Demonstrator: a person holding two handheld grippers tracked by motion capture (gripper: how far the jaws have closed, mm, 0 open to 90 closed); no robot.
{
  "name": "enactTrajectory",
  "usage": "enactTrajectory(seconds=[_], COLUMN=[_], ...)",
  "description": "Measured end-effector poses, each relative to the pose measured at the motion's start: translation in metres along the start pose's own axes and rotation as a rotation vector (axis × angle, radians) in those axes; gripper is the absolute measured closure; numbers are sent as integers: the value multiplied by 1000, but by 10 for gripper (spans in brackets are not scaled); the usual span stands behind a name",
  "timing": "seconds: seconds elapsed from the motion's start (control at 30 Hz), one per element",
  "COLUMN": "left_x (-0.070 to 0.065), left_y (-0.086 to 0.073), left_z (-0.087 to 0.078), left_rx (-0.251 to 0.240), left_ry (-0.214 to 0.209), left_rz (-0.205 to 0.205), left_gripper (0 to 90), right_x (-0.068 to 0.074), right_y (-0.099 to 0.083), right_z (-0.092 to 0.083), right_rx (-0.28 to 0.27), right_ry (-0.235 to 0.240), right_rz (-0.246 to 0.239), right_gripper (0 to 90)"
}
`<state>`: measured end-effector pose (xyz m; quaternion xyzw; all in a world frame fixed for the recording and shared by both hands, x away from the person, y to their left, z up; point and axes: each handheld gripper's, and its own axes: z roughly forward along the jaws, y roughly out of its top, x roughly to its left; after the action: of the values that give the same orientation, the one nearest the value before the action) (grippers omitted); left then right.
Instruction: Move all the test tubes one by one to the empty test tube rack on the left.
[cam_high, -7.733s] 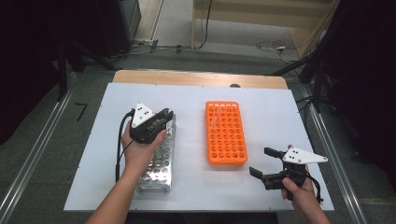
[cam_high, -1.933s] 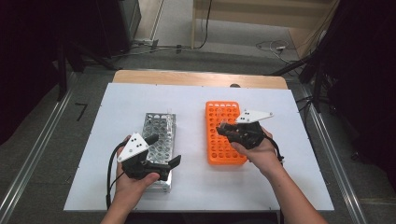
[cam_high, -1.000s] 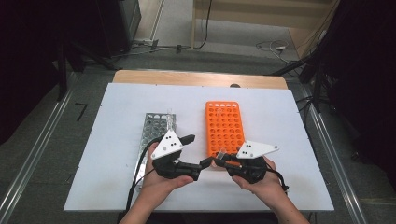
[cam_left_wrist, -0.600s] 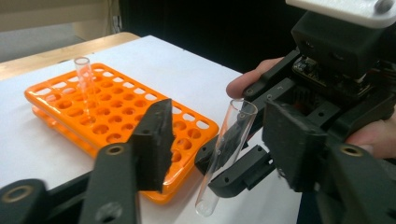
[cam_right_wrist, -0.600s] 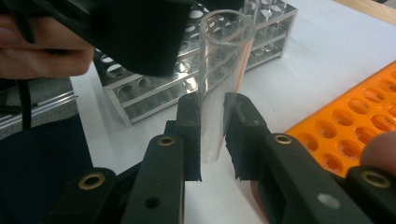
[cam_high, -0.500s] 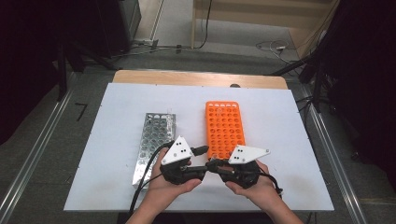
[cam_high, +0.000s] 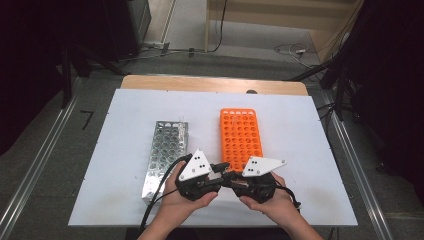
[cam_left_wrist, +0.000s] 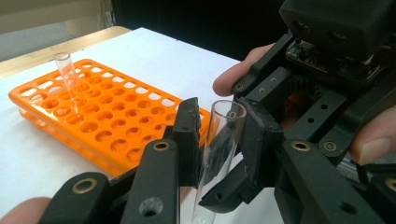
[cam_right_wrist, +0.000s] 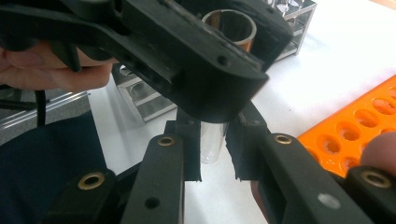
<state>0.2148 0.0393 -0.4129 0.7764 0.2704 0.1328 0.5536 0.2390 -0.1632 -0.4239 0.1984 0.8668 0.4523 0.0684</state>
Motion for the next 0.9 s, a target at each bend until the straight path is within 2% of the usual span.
enactTrajectory(seconds=[0.2,0.53,0.63,0.73,0.83,0.9], left_x=[-2,0,6,11,18,23], left_y=[0,0,2,5,7,8], left_z=[1,0,-4,-8,-14,-19], left_rx=[6,-14,-27,-39,-53,-61], left_ry=[17,34,39,58,81,100], left_rz=[27,28,12,1,-6,-9], left_gripper=[745,758,758,758,758,758], right_x=[0,-2,-4,-8,-11,-12], right_y=[0,0,-1,-2,-4,-4], right_z=[1,0,0,-2,-4,-6], right_rx=[5,-10,-19,-29,-44,-42], right_ry=[7,9,16,27,24,17], right_rz=[9,18,23,26,24,22], right_gripper=[735,710,660,570,431,306])
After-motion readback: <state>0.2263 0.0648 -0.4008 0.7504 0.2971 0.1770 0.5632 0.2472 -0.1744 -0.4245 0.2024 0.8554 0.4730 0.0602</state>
